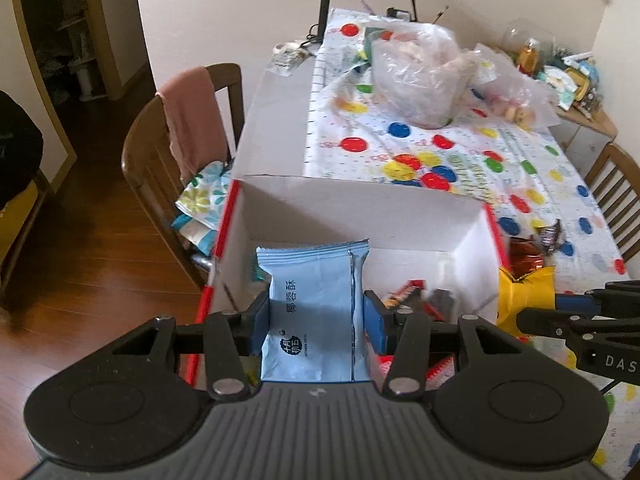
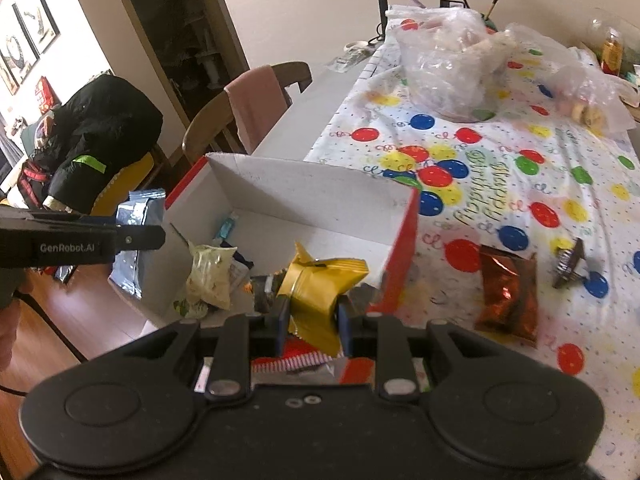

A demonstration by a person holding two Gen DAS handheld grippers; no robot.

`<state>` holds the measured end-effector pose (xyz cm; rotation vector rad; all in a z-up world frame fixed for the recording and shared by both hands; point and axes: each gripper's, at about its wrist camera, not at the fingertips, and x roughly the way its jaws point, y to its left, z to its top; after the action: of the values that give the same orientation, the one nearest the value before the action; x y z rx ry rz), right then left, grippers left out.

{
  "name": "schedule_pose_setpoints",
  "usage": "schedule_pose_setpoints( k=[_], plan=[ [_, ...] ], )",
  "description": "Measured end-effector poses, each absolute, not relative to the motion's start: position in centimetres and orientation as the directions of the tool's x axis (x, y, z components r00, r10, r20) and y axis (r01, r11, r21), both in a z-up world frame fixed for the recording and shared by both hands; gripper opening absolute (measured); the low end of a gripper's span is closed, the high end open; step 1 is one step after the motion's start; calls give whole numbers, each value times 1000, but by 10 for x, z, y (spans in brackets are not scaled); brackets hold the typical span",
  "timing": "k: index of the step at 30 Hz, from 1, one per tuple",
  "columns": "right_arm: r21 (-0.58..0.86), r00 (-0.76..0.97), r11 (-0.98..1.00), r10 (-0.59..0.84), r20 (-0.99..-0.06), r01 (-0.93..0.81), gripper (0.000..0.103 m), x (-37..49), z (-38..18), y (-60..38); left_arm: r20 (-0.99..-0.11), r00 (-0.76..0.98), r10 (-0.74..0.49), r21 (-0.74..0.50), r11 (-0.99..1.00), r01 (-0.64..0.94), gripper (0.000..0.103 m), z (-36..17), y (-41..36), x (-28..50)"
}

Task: Organize snacks
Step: 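Lift both snacks and carry them over the cardboard box, then open the right tool dropping the yellow candy while the left tool drops the blue-white packet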

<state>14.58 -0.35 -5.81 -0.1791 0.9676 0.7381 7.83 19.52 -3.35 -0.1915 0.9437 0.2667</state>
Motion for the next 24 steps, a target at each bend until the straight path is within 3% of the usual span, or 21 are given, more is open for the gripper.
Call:
schedule_pose_setpoints(
  k=[24],
  plan=[
    [196, 232, 767, 411, -882, -611, 23, 206, -118, 82, -930, 360, 75, 16, 986, -163, 47, -95, 225, 179]
  ],
)
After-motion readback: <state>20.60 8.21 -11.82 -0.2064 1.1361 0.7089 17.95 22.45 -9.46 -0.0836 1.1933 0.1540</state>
